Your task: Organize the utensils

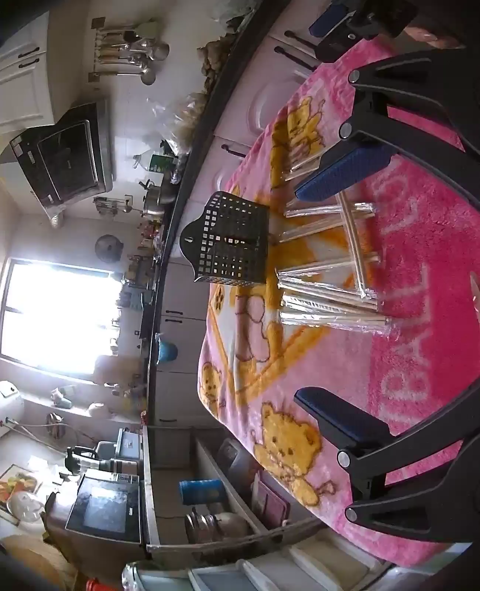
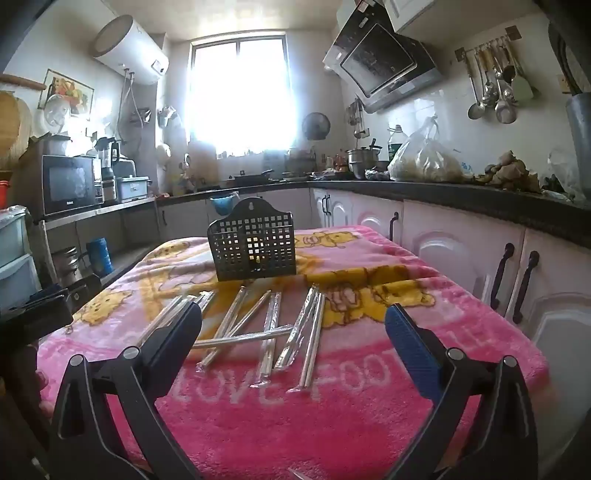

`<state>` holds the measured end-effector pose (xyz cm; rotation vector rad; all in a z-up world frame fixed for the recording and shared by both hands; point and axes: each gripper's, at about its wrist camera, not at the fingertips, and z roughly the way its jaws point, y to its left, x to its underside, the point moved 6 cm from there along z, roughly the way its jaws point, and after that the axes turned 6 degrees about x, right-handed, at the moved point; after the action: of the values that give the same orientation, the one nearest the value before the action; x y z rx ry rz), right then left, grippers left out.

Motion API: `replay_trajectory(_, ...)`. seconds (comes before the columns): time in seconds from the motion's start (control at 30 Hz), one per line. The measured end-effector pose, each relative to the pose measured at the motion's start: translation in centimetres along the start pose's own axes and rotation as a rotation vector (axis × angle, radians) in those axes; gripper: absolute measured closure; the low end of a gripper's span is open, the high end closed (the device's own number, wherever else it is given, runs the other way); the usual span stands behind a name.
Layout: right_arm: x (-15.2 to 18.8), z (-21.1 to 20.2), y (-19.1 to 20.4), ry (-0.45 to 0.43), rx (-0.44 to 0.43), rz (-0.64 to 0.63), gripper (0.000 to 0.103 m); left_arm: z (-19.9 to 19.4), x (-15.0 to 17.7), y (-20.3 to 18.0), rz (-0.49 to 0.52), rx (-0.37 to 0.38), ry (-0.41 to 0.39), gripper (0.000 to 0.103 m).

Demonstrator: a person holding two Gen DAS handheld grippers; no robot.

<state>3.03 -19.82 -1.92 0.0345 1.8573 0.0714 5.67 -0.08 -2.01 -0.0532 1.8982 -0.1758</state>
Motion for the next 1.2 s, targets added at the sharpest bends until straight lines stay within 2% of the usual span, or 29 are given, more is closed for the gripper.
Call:
replay_trajectory(0.27, -0.1, -0.4, 0.2, -0.012, -0.003, -0.002, 0.006, -0.1, 0.6, -1.2, 0.005, 0.0, 0.004, 0.011)
replay_trajectory(1.2, -0.3, -0.3, 0.5, -0.005, -0.029, -0.003, 0.006, 0.0, 0.1, -0.2, -0.013, 0.016, 0.01, 0.011)
